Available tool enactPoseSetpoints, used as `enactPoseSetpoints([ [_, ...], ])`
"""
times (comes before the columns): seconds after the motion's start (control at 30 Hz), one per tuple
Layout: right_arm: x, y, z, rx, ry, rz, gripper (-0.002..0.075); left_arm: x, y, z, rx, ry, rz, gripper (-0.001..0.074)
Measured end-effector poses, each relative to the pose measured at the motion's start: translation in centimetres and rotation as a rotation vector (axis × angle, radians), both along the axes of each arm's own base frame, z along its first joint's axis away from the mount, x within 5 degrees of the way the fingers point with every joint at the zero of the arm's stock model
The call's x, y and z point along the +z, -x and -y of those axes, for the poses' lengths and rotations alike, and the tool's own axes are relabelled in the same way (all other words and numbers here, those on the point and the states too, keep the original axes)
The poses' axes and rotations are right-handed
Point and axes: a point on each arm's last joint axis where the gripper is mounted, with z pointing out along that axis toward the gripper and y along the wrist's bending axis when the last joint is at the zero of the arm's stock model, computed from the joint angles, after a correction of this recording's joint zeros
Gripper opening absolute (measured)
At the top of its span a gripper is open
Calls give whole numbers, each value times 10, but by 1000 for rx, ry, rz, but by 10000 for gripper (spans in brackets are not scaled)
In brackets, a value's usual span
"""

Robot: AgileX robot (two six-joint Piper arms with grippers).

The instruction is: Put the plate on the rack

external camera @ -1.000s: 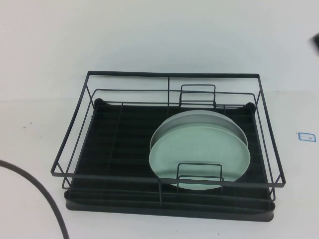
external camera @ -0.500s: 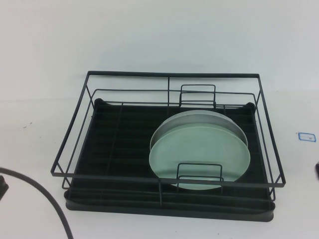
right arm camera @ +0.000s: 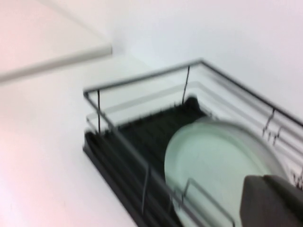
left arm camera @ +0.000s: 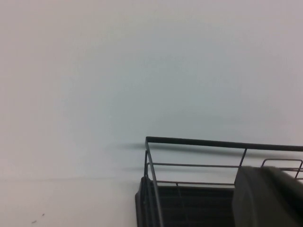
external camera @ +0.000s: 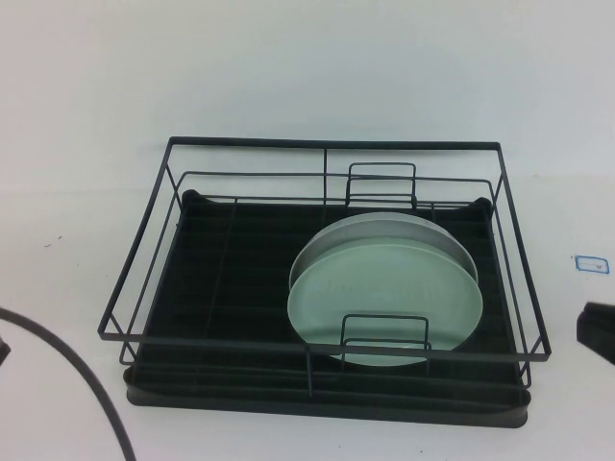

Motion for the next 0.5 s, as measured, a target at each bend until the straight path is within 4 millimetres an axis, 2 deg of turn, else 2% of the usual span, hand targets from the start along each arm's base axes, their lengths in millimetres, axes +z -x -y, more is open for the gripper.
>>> enactPoseSetpoints([
  [0.1,4,0,-1,9,-36,28,18,6,13,0,-9,2,56,1],
  [0.37,9,0,-3,21,-78,64,18,26,69,-6,65,0,315,0],
  [0.5,7,0,-2,16,-56,54,18,29,86,-5,59,21,383,1],
])
